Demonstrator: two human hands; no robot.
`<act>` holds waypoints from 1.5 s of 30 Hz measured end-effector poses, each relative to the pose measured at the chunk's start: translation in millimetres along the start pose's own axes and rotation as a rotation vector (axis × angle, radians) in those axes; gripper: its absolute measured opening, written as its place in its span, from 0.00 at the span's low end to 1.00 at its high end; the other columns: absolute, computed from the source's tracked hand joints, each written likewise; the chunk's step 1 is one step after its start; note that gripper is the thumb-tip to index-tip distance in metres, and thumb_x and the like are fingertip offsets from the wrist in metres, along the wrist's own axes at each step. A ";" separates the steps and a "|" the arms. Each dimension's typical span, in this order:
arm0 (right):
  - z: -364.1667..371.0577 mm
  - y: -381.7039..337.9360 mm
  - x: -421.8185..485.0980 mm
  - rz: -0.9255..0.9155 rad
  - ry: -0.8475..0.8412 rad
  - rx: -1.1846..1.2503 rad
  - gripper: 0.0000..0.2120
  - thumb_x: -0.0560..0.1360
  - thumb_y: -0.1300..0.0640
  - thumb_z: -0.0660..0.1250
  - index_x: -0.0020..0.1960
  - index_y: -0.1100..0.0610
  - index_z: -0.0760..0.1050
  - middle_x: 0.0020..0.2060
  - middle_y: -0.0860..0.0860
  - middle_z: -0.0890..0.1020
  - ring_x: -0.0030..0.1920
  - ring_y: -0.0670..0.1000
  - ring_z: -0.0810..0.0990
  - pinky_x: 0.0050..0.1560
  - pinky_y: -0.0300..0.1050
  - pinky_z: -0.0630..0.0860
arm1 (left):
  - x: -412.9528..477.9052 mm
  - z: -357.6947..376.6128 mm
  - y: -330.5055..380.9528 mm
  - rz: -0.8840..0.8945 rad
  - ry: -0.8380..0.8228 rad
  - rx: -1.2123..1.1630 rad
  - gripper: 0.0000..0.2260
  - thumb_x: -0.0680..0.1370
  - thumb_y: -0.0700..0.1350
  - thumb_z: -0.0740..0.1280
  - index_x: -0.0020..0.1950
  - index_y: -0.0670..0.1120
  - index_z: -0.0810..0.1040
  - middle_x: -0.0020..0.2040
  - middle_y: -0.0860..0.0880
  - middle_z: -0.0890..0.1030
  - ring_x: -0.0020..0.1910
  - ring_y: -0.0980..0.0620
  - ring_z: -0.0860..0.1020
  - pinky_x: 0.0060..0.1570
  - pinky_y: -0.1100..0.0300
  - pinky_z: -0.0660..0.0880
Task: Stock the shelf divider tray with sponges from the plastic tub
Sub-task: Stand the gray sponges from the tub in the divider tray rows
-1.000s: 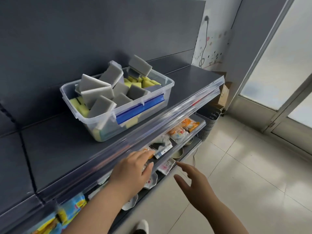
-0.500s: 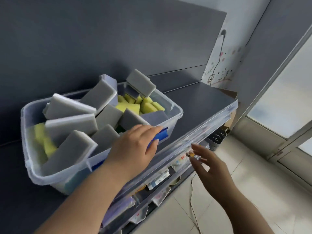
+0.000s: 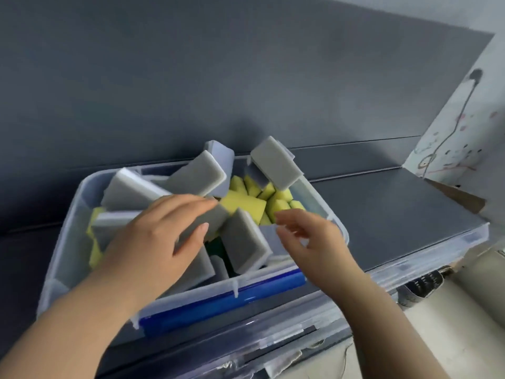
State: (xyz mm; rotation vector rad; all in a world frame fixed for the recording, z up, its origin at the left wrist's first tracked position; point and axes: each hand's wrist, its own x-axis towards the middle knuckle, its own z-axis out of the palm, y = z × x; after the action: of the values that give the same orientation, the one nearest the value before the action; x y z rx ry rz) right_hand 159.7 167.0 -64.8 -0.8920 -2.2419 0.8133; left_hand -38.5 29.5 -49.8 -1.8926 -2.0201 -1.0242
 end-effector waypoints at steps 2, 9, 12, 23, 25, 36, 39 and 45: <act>6.6 -1.3 22.7 0.043 -0.191 -0.127 0.16 0.74 0.44 0.64 0.59 0.48 0.74 0.39 0.39 0.77 0.40 0.40 0.76 0.44 0.32 0.73 | -0.6 -3.4 -1.0 -0.055 0.033 0.057 0.17 0.77 0.51 0.58 0.62 0.50 0.75 0.57 0.52 0.78 0.53 0.55 0.76 0.49 0.56 0.76; 20.7 2.3 57.3 -0.014 -0.533 -0.509 0.32 0.68 0.33 0.63 0.66 0.46 0.60 0.41 0.46 0.76 0.42 0.51 0.76 0.40 0.47 0.74 | 1.2 -8.4 7.7 -0.203 0.022 0.224 0.17 0.77 0.51 0.56 0.62 0.49 0.76 0.57 0.54 0.78 0.56 0.54 0.76 0.55 0.54 0.75; 13.7 11.2 67.3 0.002 -0.559 -0.345 0.31 0.69 0.39 0.66 0.67 0.44 0.58 0.41 0.47 0.78 0.41 0.49 0.77 0.43 0.47 0.77 | -1.3 -2.8 16.8 -0.278 0.022 0.257 0.17 0.78 0.53 0.56 0.63 0.51 0.75 0.57 0.56 0.77 0.56 0.56 0.75 0.52 0.58 0.74; -40.6 49.8 82.8 0.178 -0.347 0.546 0.15 0.72 0.61 0.69 0.55 0.45 0.74 0.45 0.52 0.78 0.39 0.48 0.83 0.42 0.47 0.81 | 12.4 37.3 48.2 -0.315 -0.090 0.371 0.15 0.73 0.46 0.68 0.59 0.53 0.79 0.54 0.57 0.79 0.50 0.60 0.77 0.44 0.71 0.68; -46.8 55.6 77.7 0.153 -0.346 0.474 0.18 0.70 0.60 0.71 0.54 0.43 0.74 0.46 0.50 0.80 0.42 0.48 0.83 0.45 0.46 0.80 | 18.1 43.7 50.3 -0.327 -0.093 0.325 0.15 0.74 0.46 0.67 0.60 0.52 0.78 0.55 0.56 0.79 0.51 0.57 0.78 0.46 0.65 0.70; -81.8 78.2 40.1 0.051 0.038 0.170 0.17 0.67 0.56 0.69 0.52 0.41 0.72 0.46 0.39 0.77 0.45 0.34 0.74 0.37 0.27 0.68 | 98.0 73.5 42.6 -0.159 -0.323 0.558 0.15 0.79 0.45 0.59 0.65 0.51 0.72 0.58 0.52 0.76 0.56 0.49 0.74 0.51 0.53 0.73; -88.6 88.2 34.0 0.122 0.095 0.336 0.16 0.69 0.58 0.70 0.54 0.44 0.74 0.48 0.42 0.80 0.45 0.40 0.79 0.41 0.35 0.73 | 138.3 91.1 29.8 -0.298 -0.405 0.517 0.18 0.80 0.48 0.56 0.71 0.50 0.64 0.65 0.50 0.70 0.63 0.49 0.69 0.54 0.51 0.72; -87.3 97.9 19.8 0.218 0.073 0.496 0.16 0.69 0.58 0.70 0.55 0.47 0.76 0.47 0.47 0.83 0.49 0.52 0.82 0.52 0.58 0.77 | 194.2 132.0 22.4 -0.482 -0.444 0.296 0.37 0.76 0.57 0.62 0.76 0.47 0.45 0.71 0.42 0.61 0.69 0.42 0.61 0.64 0.51 0.62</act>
State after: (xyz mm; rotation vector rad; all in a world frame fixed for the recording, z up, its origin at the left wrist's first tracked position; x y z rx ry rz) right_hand 246.4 267.1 -72.7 -0.9069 -1.7751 1.3385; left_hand -8.8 262.6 -29.4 -1.6147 -2.7848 -0.3514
